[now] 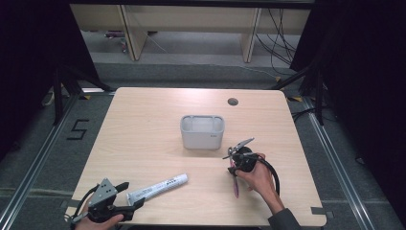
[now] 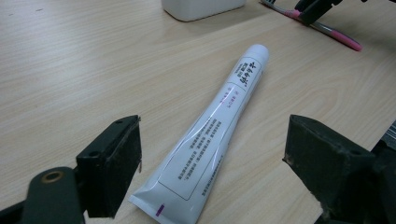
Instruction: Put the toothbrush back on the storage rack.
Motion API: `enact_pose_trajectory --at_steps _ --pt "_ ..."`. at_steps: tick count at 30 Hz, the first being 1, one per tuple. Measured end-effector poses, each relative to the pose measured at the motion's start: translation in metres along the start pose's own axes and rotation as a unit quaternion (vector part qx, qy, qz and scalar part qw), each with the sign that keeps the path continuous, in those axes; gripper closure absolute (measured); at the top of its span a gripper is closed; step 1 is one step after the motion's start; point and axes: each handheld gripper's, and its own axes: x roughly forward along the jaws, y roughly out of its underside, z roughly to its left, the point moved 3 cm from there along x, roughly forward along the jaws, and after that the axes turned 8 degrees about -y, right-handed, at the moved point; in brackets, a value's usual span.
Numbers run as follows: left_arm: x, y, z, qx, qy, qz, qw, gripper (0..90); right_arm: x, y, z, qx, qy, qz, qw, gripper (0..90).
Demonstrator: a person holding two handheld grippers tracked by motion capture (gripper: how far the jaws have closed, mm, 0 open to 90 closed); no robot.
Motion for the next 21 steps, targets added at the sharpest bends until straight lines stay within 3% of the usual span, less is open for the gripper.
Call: enact_pose_trajectory --at_steps 3,6,7,8,9,10,13,14,15,17,18,21 --pt "0.000 0.000 0.000 0.000 0.003 -0.001 1.0000 18.4 0.001 0.000 -0.003 -0.012 0.000 0.004 0.9999 66.7" --pt "0.000 0.000 -0.001 -0.001 0.002 -0.002 1.0000 18.4 0.000 0.002 -0.003 0.006 0.002 0.014 0.9999 72.0" --pt "0.000 0.000 -0.001 -0.001 0.002 -0.002 1.0000 18.4 0.000 0.002 -0.003 0.006 0.002 0.014 0.9999 72.0" --pt "0.000 0.000 -0.001 0.001 0.001 -0.001 1.0000 18.4 -0.002 0.003 -0.006 -0.012 -0.002 0.015 0.9998 75.3" --pt "0.000 0.000 -0.001 0.001 0.002 -0.002 1.0000 18.4 -0.003 0.004 -0.004 0.003 -0.002 0.021 0.9998 78.2" --pt "0.000 0.000 -0.001 -0.001 0.002 -0.003 1.0000 18.4 -0.004 0.005 -0.006 -0.007 -0.002 0.025 0.9997 79.8" --pt "0.000 0.000 -0.001 0.001 0.002 -0.001 1.0000 18.4 -0.006 0.006 -0.007 -0.004 -0.004 0.037 0.9993 80.8" --pt "0.000 -0.001 -0.001 0.000 0.003 -0.003 1.0000 18.4 -0.006 0.005 -0.010 -0.019 0.000 0.040 0.9990 80.9" --pt "0.000 0.000 -0.001 0.003 0.003 -0.001 1.0000 18.4 -0.008 0.005 -0.010 -0.013 -0.005 0.053 0.9985 81.0" --pt "0.001 0.000 -0.001 0.001 0.008 -0.004 1.0000 18.4 -0.007 0.002 -0.014 -0.037 -0.001 0.058 0.9976 80.9" --pt "0.001 0.000 -0.001 0.001 0.008 -0.004 1.0000 18.4 -0.007 0.002 -0.014 -0.037 -0.001 0.058 0.9976 80.9" --pt "0.000 0.000 -0.001 0.002 0.004 0.000 1.0000 18.4 -0.007 -0.002 -0.014 -0.059 0.006 0.093 0.9938 80.9"
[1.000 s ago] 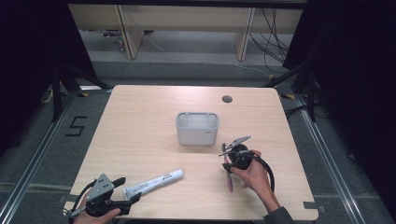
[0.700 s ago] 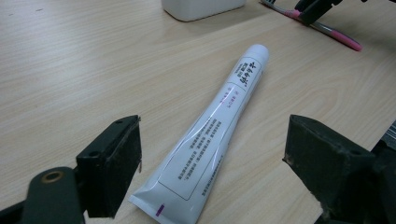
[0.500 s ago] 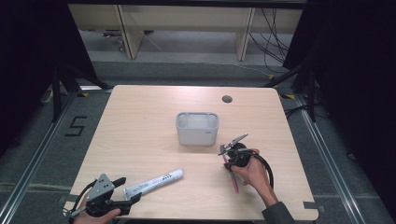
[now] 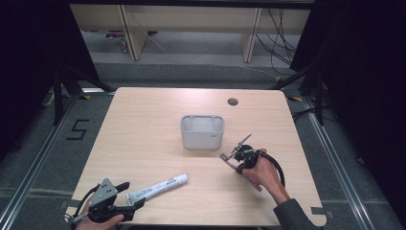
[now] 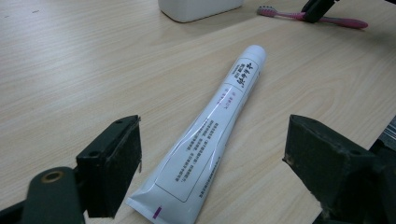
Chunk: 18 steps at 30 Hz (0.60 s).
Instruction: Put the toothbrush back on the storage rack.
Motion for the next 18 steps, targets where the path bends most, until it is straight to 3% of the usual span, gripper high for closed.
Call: enact_pose_trajectory --at_steps 6,8,12,14,16,18 --pt "-0.0002 -0.0001 -0.0001 -0.001 0.001 -0.001 1.0000 18.4 0.0005 -0.0055 0.0002 -0.019 0.015 0.045 0.9987 81.0" --pt "-0.0002 -0.0002 0.0002 0.000 0.001 -0.001 1.0000 18.4 0.0013 -0.0062 -0.0028 -0.039 0.012 0.051 0.9979 81.1" --pt "-0.0001 -0.0001 0.0000 0.000 0.002 -0.001 1.0000 18.7 0.0013 -0.0077 0.0011 -0.032 0.011 0.064 0.9974 81.9" --pt "-0.0001 -0.0003 0.0002 -0.001 0.001 -0.002 1.0000 18.7 0.0007 -0.0077 0.0008 -0.043 0.010 0.072 0.9964 82.0" --pt "-0.0002 -0.0001 0.0001 -0.001 0.001 -0.001 1.0000 18.7 0.0007 -0.0070 0.0028 -0.030 0.010 0.063 0.9975 82.0" --pt "0.0002 -0.0002 0.0004 -0.002 0.001 -0.001 1.0000 18.7 -0.0043 -0.0058 0.0035 -0.044 0.010 0.062 0.9971 82.2"
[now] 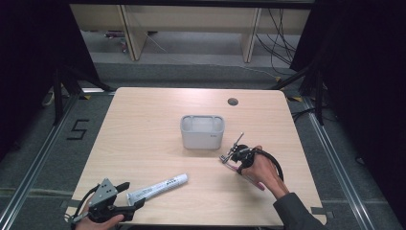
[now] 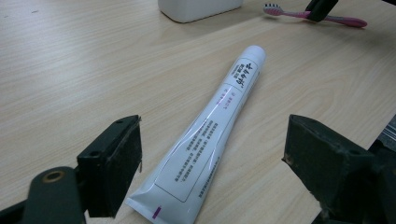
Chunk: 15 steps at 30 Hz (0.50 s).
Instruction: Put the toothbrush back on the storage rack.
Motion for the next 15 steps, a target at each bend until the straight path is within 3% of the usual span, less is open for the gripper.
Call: enact_pose_trajectory --at_steps 9,10,12,13,15 --pt "0.000 0.000 0.000 -0.003 -0.001 -0.002 1.0000 18.8 -0.028 0.008 0.001 -0.005 0.002 -0.056 0.9984 82.2" --pt "0.000 0.000 0.000 -0.003 -0.001 -0.002 1.0000 18.8 -0.037 0.010 0.003 0.003 -0.003 -0.079 0.9969 82.2" --pt "0.000 0.000 0.000 0.003 0.001 0.000 1.0000 18.8 -0.046 0.012 0.002 0.002 0.000 -0.098 0.9952 82.2" --pt "0.000 0.000 0.000 0.003 0.001 0.000 1.0000 18.8 -0.049 0.013 0.002 0.014 -0.004 -0.108 0.9941 82.2" --pt "0.000 0.000 0.000 0.001 0.001 0.000 1.0000 18.8 -0.054 0.014 0.001 0.004 -0.001 -0.121 0.9927 82.2"
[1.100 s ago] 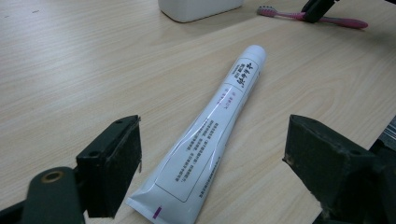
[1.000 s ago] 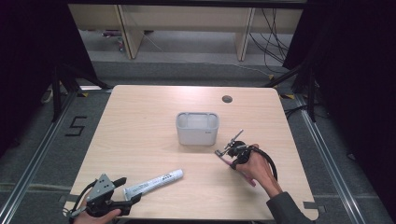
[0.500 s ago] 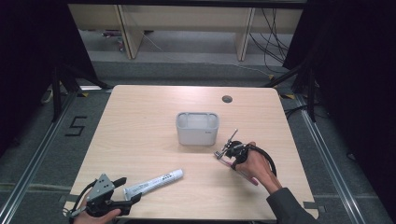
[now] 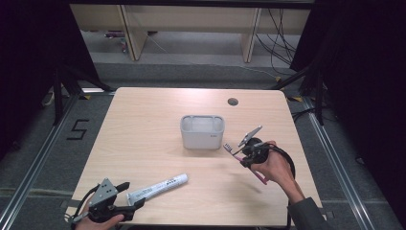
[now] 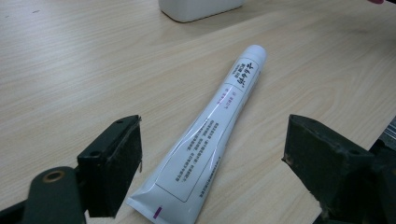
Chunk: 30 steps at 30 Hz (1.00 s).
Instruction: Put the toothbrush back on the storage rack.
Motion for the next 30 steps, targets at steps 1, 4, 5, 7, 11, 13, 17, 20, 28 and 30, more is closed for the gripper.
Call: enact_pose_trajectory --at_steps 1,4,5,7,11,13,17,20,28,30 --pt "0.001 0.000 0.000 -0.001 0.001 -0.001 1.0000 18.8 -0.007 -0.001 -0.001 0.007 -0.004 -0.024 0.9997 82.2" --pt "0.001 0.000 0.000 0.001 0.001 0.000 1.0000 18.8 -0.014 -0.003 -0.002 0.013 -0.005 -0.045 0.9989 82.2" --pt "0.001 0.000 0.000 0.001 0.001 0.000 1.0000 18.8 -0.014 -0.003 -0.002 0.013 -0.005 -0.045 0.9989 82.2" --pt "0.001 0.000 0.000 0.001 0.002 -0.001 1.0000 18.8 -0.019 -0.005 -0.004 0.017 -0.004 -0.061 0.9980 82.2" --pt "0.001 0.000 0.000 -0.003 0.001 -0.002 1.0000 18.8 -0.028 -0.008 -0.002 0.030 -0.006 -0.081 0.9962 82.2" --pt "0.001 0.000 0.000 0.001 0.002 -0.001 1.0000 18.8 -0.029 -0.009 -0.004 0.021 0.000 -0.087 0.9960 82.2" --pt "0.001 0.000 0.000 0.001 0.002 -0.001 1.0000 18.8 -0.039 -0.018 -0.007 0.005 -0.002 -0.126 0.9920 82.2" --pt "0.001 0.000 0.000 0.001 0.002 -0.001 1.0000 18.8 -0.042 -0.023 -0.007 0.003 -0.005 -0.139 0.9903 82.2" --pt "0.001 0.000 0.000 -0.002 0.003 -0.004 1.0000 18.8 -0.050 -0.045 -0.009 0.001 -0.004 -0.192 0.9814 82.2" --pt "0.001 0.000 0.000 -0.003 0.003 -0.004 1.0000 18.8 -0.051 -0.047 -0.009 0.003 -0.008 -0.186 0.9825 82.3"
